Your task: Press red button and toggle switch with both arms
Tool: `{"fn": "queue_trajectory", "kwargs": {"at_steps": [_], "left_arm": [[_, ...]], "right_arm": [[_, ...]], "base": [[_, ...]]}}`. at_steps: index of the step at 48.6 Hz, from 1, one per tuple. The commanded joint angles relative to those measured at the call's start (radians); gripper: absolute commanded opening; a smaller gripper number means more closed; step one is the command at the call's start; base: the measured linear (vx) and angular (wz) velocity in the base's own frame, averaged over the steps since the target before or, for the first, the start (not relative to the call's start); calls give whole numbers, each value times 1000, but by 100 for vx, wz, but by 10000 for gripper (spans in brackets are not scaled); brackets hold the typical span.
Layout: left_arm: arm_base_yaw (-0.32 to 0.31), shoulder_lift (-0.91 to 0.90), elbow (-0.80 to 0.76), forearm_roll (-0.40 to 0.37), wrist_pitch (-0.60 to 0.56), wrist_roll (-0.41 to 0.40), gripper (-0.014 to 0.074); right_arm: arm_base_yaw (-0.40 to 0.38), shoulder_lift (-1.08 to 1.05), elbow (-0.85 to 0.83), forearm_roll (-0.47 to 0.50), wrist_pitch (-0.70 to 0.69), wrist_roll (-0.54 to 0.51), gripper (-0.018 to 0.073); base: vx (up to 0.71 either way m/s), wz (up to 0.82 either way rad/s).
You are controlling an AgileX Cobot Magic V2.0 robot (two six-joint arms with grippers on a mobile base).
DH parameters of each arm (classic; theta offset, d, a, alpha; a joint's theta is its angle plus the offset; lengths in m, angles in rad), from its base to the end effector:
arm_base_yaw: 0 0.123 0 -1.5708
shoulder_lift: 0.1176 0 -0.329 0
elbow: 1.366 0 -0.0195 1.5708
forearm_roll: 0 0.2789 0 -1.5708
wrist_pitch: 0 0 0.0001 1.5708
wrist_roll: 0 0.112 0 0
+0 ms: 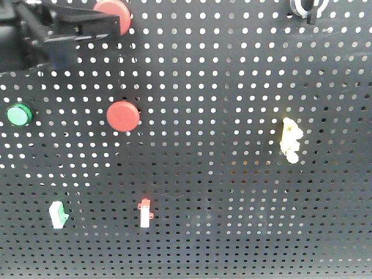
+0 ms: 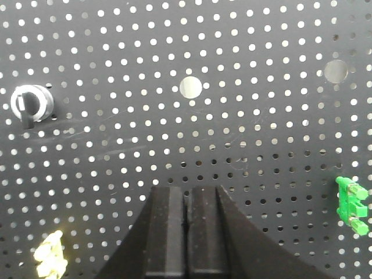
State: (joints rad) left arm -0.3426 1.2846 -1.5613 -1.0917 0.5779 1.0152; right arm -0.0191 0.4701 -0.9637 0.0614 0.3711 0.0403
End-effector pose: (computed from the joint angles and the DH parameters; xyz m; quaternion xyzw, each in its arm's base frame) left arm 0.2607 -0.1507 0.5718 0.2929 0.6187 -0.2890 0.6692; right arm 0.0582 0.0014 0.4980 0.0280 0.6284 0.0375 0.7765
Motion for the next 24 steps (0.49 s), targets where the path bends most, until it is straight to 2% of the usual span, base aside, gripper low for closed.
{"fn": "queue_trajectory", "kwargs": {"at_steps": [1,16,24], "left_arm": [[0,6,-30,-28,-136,-7,2],[2,-52,-11,-13,-6,12,2],[2,-201,136,10,-12,51,2]], "right_arm": [[-5,16,-30,-4,-70,-10,-3],[-5,16,-30,0,-38,-10,-3],[10,16,-30,8,38,-40,-3]], "base": [[0,0],[0,0],[0,0]]}}
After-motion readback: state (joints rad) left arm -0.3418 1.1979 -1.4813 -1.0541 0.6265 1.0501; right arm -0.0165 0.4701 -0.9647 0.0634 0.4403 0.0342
